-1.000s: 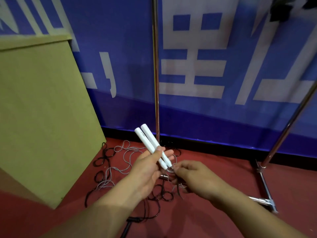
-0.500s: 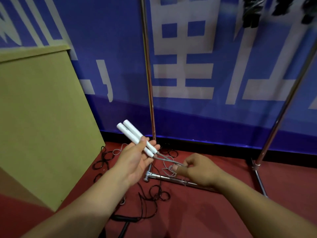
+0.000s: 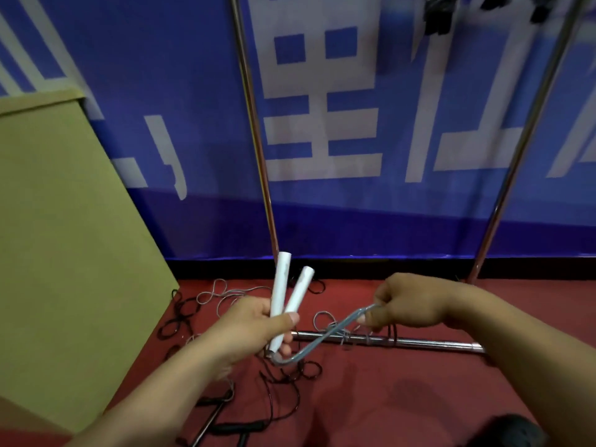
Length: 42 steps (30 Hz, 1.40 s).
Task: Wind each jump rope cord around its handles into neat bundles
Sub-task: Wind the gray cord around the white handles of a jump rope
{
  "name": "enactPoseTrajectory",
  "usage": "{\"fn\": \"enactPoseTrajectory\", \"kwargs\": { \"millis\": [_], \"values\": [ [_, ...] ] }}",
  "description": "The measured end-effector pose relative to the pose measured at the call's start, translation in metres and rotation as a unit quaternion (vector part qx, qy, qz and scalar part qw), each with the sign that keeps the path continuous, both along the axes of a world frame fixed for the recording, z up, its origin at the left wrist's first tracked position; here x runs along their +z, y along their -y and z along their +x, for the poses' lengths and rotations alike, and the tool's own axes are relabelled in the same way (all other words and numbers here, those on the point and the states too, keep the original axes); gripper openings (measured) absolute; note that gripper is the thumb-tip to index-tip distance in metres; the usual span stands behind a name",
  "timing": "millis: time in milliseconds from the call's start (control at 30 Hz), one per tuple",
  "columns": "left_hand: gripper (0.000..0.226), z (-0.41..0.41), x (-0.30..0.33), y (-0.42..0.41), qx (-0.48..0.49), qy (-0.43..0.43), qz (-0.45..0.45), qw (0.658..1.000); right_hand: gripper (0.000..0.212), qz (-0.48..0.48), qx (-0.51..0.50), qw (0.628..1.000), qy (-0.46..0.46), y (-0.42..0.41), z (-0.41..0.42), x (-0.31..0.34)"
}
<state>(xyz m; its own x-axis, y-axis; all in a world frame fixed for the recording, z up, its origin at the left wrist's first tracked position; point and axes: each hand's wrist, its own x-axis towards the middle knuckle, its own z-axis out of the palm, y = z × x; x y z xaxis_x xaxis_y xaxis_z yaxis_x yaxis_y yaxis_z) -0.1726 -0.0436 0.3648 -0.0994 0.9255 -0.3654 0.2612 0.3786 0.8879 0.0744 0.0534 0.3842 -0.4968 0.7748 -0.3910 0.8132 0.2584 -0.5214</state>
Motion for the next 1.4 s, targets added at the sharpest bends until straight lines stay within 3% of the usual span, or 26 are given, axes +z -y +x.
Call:
{"fn": "enactPoseTrajectory", "kwargs": {
  "millis": [167,300,433,467,633,733,867,1000,1233,1400],
  "values": [
    [0.026,0.015,0.001,0.003,-0.06,0.02,0.007,0.998,0.029,-0.141,-0.093,0.964,-0.205,0.018,0.009,0.018],
    [0.024,0.024,0.003,0.002,-0.055,0.098,0.006,0.994,0.022,-0.185,-0.17,0.931,-0.263,0.033,0.02,0.039],
    [0.017,0.027,0.001,-0.003,-0.056,0.01,0.054,0.997,0.014,-0.242,-0.193,0.866,-0.393,0.031,0.024,0.067],
    [0.016,0.027,0.003,-0.003,-0.053,-0.005,0.065,0.996,0.013,-0.23,-0.196,0.864,-0.402,0.029,0.021,0.067],
    [0.024,0.026,0.008,0.001,-0.013,0.055,0.065,0.996,0.013,-0.075,-0.274,0.898,-0.335,0.013,-0.005,0.011],
    [0.023,0.02,0.007,0.002,0.0,0.106,0.053,0.993,0.016,-0.024,-0.263,0.919,-0.292,0.005,-0.019,-0.008],
    [0.02,0.016,0.009,0.003,-0.017,0.124,0.031,0.992,0.015,-0.016,-0.253,0.915,-0.314,0.005,-0.028,-0.002],
    [0.02,0.021,0.005,0.007,-0.061,0.083,0.012,0.995,0.014,-0.013,-0.242,0.917,-0.318,0.013,-0.036,-0.002],
    [0.064,0.022,0.009,0.011,-0.045,0.107,-0.042,0.992,0.01,-0.017,-0.238,0.911,-0.338,0.015,-0.04,0.001],
    [0.08,0.017,0.01,0.008,-0.097,0.095,-0.087,0.987,0.009,-0.012,-0.197,0.914,-0.354,0.017,-0.034,0.01]
  ]
}}
